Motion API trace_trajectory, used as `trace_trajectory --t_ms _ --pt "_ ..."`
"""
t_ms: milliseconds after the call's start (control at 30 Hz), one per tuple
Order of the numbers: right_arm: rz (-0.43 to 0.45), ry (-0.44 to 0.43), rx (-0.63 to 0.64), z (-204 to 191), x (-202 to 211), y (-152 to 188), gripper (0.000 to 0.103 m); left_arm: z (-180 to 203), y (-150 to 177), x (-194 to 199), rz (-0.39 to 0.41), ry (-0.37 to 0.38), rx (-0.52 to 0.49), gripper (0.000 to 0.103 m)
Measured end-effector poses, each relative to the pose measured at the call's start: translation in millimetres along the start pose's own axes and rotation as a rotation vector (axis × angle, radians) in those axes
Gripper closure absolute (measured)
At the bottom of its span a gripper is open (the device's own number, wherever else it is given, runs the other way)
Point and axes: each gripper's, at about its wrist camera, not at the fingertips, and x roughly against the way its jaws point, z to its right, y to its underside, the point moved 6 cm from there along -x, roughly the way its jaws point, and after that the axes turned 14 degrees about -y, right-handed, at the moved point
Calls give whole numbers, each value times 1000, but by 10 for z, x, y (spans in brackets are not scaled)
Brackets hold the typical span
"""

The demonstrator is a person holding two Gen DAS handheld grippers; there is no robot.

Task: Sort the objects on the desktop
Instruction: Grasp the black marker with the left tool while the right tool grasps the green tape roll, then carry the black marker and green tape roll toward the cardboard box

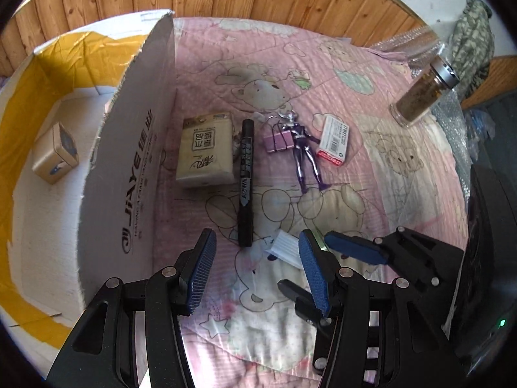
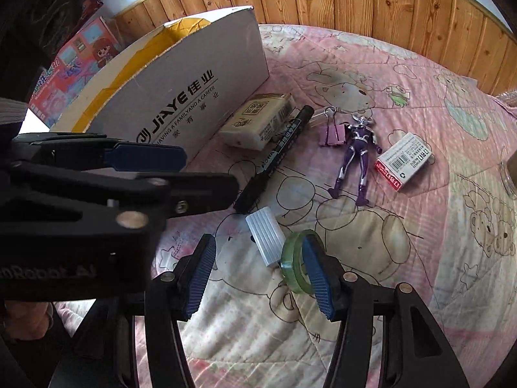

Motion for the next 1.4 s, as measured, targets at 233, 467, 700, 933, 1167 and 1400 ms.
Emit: trace_trajectory --t_ms 233,467,700,933,1167,1400 --pt "-70 -37 -66 175 -142 2 70 17 -113 -349 19 -53 10 47" --pt "-121 -25 -104 316 -5 26 71 -86 -199 -695 -10 -52 81 47" --pt "-133 -30 -74 327 -26 54 69 -26 -235 -723 72 -116 71 70" --pt "-117 -57 -93 328 45 7 71 -110 -151 -576 43 -40 93 90" --pt "-23 -114 -148 247 315 -154 71 -114 -114 -133 67 34 100 90" --pt "46 -130 -131 -42 505 -308 71 -188 -125 354 115 34 89 90"
